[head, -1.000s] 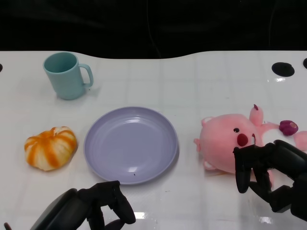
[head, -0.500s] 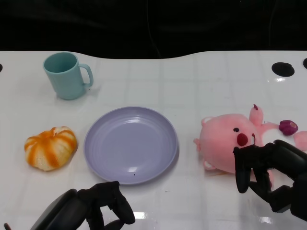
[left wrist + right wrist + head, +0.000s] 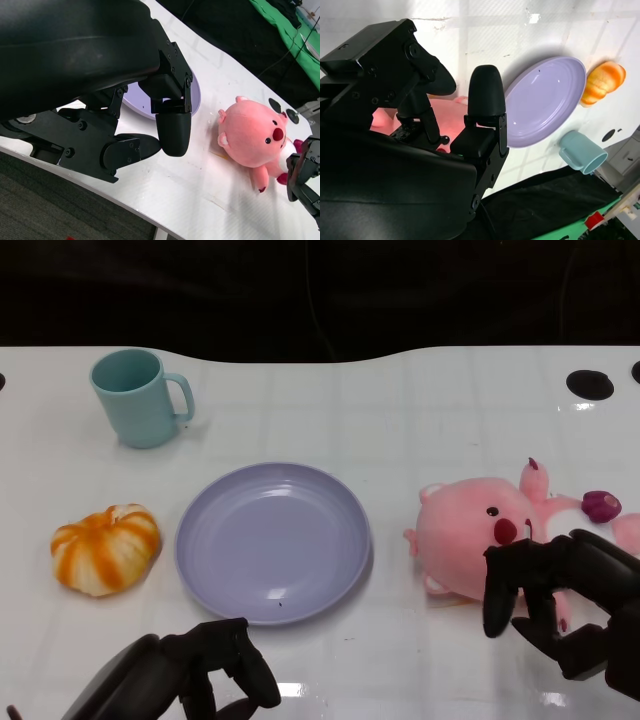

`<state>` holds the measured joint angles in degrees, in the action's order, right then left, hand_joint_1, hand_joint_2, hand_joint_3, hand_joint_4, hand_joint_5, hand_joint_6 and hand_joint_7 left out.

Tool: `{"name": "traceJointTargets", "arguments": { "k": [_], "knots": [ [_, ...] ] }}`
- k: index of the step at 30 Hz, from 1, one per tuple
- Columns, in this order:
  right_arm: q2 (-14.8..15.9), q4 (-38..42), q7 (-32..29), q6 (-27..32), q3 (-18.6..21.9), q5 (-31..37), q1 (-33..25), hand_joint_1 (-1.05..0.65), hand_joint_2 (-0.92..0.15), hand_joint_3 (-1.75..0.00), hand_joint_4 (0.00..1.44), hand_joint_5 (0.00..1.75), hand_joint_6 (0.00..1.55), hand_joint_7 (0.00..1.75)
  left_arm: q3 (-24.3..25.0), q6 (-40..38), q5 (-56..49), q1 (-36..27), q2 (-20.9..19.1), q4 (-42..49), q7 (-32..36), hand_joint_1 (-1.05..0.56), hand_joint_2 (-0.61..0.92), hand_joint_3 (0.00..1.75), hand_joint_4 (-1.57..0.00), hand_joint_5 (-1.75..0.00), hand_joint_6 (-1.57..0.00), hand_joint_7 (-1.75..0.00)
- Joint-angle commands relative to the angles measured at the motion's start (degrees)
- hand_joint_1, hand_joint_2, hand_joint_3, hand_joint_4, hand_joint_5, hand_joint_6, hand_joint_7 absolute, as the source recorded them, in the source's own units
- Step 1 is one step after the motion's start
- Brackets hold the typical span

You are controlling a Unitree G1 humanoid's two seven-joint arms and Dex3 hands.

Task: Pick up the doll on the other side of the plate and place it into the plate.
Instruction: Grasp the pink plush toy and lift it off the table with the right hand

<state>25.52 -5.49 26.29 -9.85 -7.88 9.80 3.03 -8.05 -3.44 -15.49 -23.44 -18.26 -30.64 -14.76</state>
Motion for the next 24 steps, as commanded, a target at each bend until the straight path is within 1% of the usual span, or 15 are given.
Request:
{"name": "traceJointTargets", "arguments": {
  "k": [1,2,3,4,5,7,8,10,11,12,14,16,18,20,24],
  "knots": [
    [-1.0,-0.7,-1.1,-0.8,1.2,-1.7,0.5,-0.01,-0.50,-0.91,0.76,1.18,0.78,0.75,0.7,0.5,0.4,0.2,-0.9,0.2,-0.6,-0.27,0.85,0.60,-0.65,-1.75,-0.62,-1.28],
    [-1.0,-0.8,-1.3,-1.2,1.4,-1.7,0.5,-0.05,-0.56,-0.75,0.74,1.07,0.76,0.62,0.7,0.5,0.5,0.2,-0.9,0.2,-0.7,-0.26,0.85,0.60,-0.65,-1.75,-0.62,-1.28],
    [-1.4,-0.8,-1.6,-1.9,1.8,-2.1,0.6,-0.06,-0.62,-0.62,0.74,1.01,0.76,0.53,0.8,0.5,0.6,0.2,-0.9,0.3,-0.7,-0.26,0.85,0.60,-0.65,-1.75,-0.62,-1.28],
    [-1.6,-0.8,-1.9,-2.8,2.1,-2.4,0.7,-0.13,-0.69,-0.42,0.63,0.87,0.68,0.39,0.9,0.6,0.6,0.2,-0.9,0.3,-0.8,-0.26,0.85,0.61,-0.65,-1.75,-0.63,-1.28],
    [-1.4,-0.8,-2.1,-3.7,2.2,-2.2,0.8,-0.17,-0.75,-0.29,0.57,0.80,0.63,0.30,0.9,0.4,0.6,0.2,-0.9,0.2,-0.9,-0.26,0.85,0.61,-0.65,-1.75,-0.63,-1.28],
    [-0.6,-0.3,-2.7,-6.0,2.4,-0.8,1.3,-0.36,-0.83,-0.11,0.37,0.65,0.48,0.15,1.0,0.1,0.6,0.2,-0.9,0.1,-1.1,-0.26,0.85,0.61,-0.66,-1.75,-0.62,-1.28],
    [0.1,-0.3,-3.0,-7.0,2.4,0.5,1.6,-0.41,-0.85,-0.07,0.31,0.61,0.44,0.11,1.0,0.1,0.5,0.2,-0.9,0.1,-1.1,-0.26,0.85,0.61,-0.66,-1.75,-0.62,-1.28],
    [1.0,-0.3,-3.4,-8.1,2.5,2.5,1.9,-0.56,-0.89,-0.04,0.13,0.54,0.30,0.03,1.0,0.1,0.4,0.2,-0.9,0.1,-1.1,-0.26,0.85,0.60,-0.66,-1.75,-0.62,-1.28],
    [1.4,-0.7,-4.2,-8.5,2.7,4.1,2.0,-0.59,-0.90,-0.03,0.07,0.52,0.26,0.01,1.0,0.2,0.3,0.2,-0.9,0.2,-1.1,-0.26,0.85,0.60,-0.66,-1.75,-0.62,-1.28],
    [1.6,-1.0,-4.7,-8.7,2.8,5.2,2.0,-0.62,-0.89,-0.02,0.03,0.40,0.19,0.02,1.0,0.2,0.2,0.3,-0.9,0.2,-1.2,-0.26,0.85,0.60,-0.65,-1.75,-0.62,-1.28],
    [2.2,-2.7,-6.6,-8.4,3.1,9.1,1.8,-0.65,-0.86,-0.01,0.01,0.17,0.08,0.03,1.1,0.2,0.3,0.3,-0.9,0.4,-1.3,-0.26,0.86,0.60,-0.65,-1.75,-0.62,-1.27],
    [2.3,-4.5,-9.2,-8.0,3.4,13.7,1.5,-0.69,-0.82,0.00,0.00,0.03,0.02,0.02,1.2,0.2,0.6,0.4,-0.8,0.6,-1.4,-0.26,0.86,0.59,-0.65,-1.75,-0.62,-1.27],
    [2.2,-6.4,-11.8,-7.0,3.4,19.0,1.0,-0.71,-0.79,0.00,0.00,0.01,0.03,0.03,1.2,0.6,0.8,0.4,-0.8,0.9,-1.4,-0.26,0.86,0.59,-0.65,-1.75,-0.63,-1.27],
    [2.5,-7.9,-12.9,-6.0,3.1,22.9,0.7,-0.73,-0.78,0.00,0.00,0.00,0.02,0.03,1.1,0.8,0.7,0.4,-0.8,1.0,-1.3,-0.26,0.86,0.59,-0.66,-1.75,-0.63,-1.27],
    [3.2,-10.9,-11.7,-2.8,2.3,28.8,0.1,-0.75,-0.79,0.00,0.00,0.00,0.01,0.02,0.9,1.2,0.5,0.7,-0.7,1.6,-1.1,-0.26,0.86,0.59,-0.66,-1.75,-0.63,-1.27]
  ]
}}
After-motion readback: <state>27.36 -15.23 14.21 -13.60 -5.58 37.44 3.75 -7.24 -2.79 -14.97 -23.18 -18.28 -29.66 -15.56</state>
